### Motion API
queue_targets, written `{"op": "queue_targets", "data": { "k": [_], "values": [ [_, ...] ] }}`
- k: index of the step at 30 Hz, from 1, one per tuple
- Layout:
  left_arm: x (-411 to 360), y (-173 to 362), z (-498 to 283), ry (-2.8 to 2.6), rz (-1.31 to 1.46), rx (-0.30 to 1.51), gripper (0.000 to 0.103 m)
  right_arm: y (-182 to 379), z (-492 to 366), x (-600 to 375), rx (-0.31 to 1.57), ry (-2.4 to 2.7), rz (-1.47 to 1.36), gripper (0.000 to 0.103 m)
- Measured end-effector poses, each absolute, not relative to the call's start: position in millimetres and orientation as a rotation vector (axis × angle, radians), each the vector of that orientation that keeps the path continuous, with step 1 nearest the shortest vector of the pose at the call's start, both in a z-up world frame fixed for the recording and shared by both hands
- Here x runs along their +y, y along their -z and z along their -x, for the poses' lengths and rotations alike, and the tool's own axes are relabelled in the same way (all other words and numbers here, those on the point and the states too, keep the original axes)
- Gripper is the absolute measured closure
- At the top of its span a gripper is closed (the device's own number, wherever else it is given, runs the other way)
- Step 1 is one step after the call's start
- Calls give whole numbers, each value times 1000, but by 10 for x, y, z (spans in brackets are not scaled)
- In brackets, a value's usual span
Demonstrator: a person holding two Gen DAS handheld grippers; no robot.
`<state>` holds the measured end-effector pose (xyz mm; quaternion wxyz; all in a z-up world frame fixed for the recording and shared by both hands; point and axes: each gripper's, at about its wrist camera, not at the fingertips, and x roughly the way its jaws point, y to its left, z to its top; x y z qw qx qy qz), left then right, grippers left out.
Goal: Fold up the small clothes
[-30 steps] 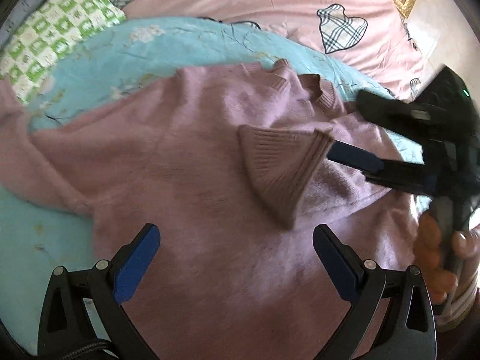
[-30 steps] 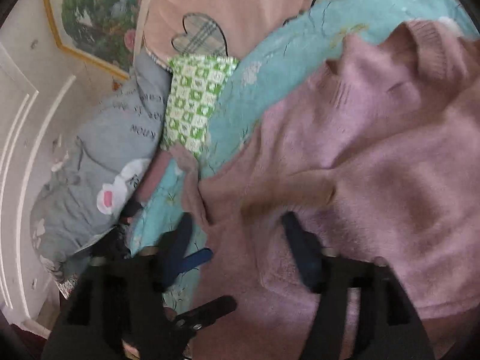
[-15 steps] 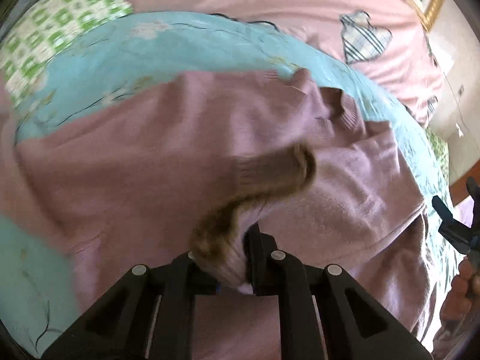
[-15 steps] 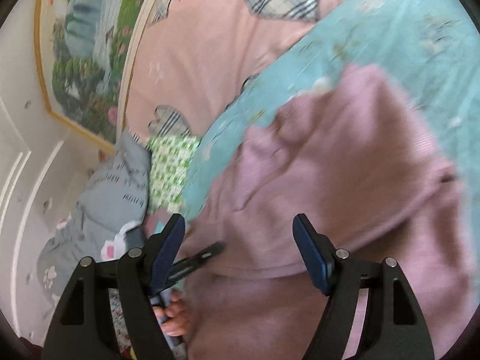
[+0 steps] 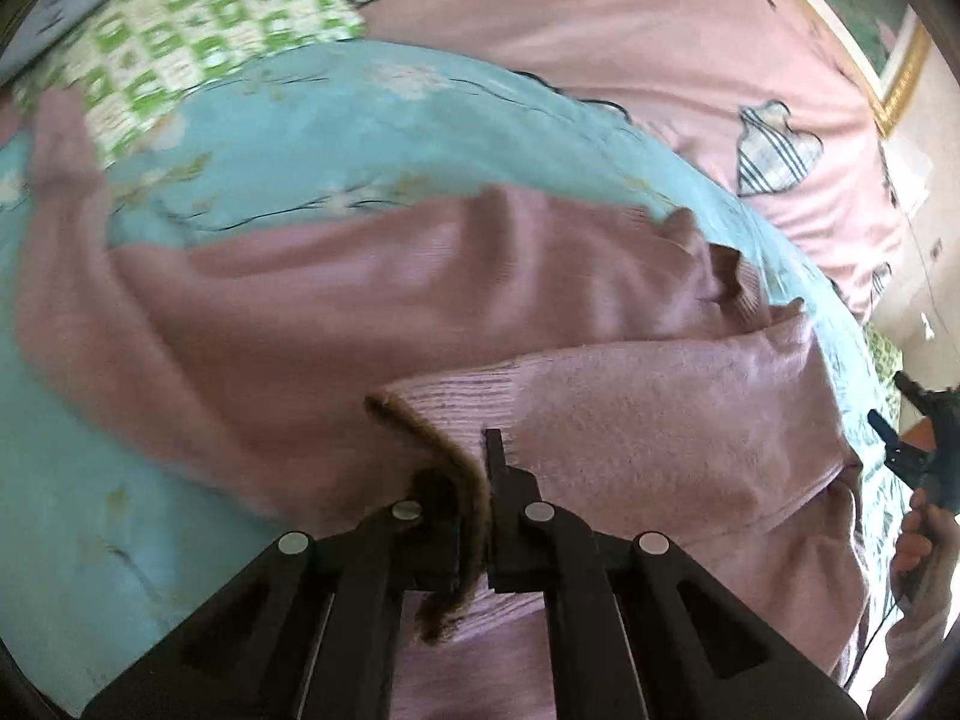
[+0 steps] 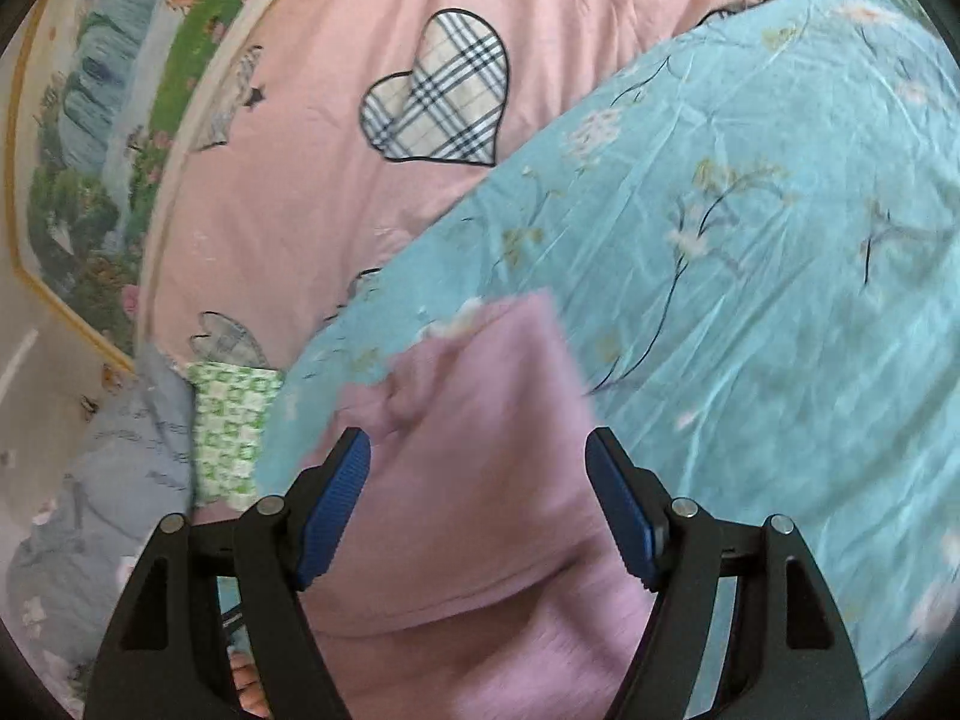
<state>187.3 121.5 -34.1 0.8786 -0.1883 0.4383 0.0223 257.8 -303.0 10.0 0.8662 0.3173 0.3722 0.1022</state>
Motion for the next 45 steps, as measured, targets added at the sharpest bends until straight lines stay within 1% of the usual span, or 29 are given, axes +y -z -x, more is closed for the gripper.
{"op": "queue_targets", "data": {
  "k": [5,7,9,10,11,12,14,16,19,22,25,28,29,30,33,34,35,36,37,42,43,44,45],
  "values": [
    [1281,341,-1807,-23,395,911,100,181,-2987,-2839,904,-236,-587,28],
    [1225,336,-1792,-30,349,911,100,270,-3106,-2678,947,-248,-526,28],
    [1205,354,-1804,-33,345,918,100,346,-3215,-2486,986,-214,-394,29],
    [1203,364,-1801,-33,347,923,100,363,-3229,-2440,994,-213,-358,36],
    [1199,358,-1802,-32,344,924,100,391,-3248,-2394,1010,-233,-330,83],
    [1182,338,-1806,-27,341,922,100,401,-3244,-2414,1025,-239,-345,94],
    [1086,252,-1849,14,343,900,100,238,-3109,-2603,953,-209,-389,95],
    [883,140,-1938,72,323,872,100,-33,-2894,-2819,844,-144,-370,95],
    [533,80,-2090,100,240,857,100,-174,-2753,-3094,791,-71,-385,95],
    [488,179,-2151,88,228,871,100,-11,-2769,-3147,837,-50,-360,95],
    [687,255,-2102,58,255,883,100,238,-2800,-3137,898,-79,-378,95],
    [867,319,-2048,35,269,886,100,299,-2783,-3043,924,-82,-351,87],
    [888,339,-2044,29,262,890,100,274,-2780,-3014,924,-75,-341,81],
    [908,363,-2040,28,263,896,100,237,-2745,-3001,920,-67,-332,77],
    [911,408,-2020,49,269,910,100,59,-2577,-3027,889,-51,-327,69],
    [884,409,-2013,53,260,911,100,11,-2502,-3008,881,-63,-331,60],
    [866,413,-2010,54,254,912,100,-35,-2386,-2967,878,-82,-329,47],
    [846,412,-2008,53,250,911,100,-60,-2266,-2916,880,-101,-320,37],
    [831,415,-2006,53,246,914,99,-63,-2159,-2861,887,-115,-305,35],
    [803,436,-2034,44,253,938,99,132,-1913,-2668,959,-127,-195,36],
    [801,435,-2032,43,251,946,99,193,-1903,-2648,981,-112,-162,42],
    [795,431,-2029,42,249,952,99,246,-1885,-2658,1001,-117,-162,83],
    [790,424,-2021,43,246,955,98,274,-1860,-2709,1025,-125,-204,93]
  ]
}}
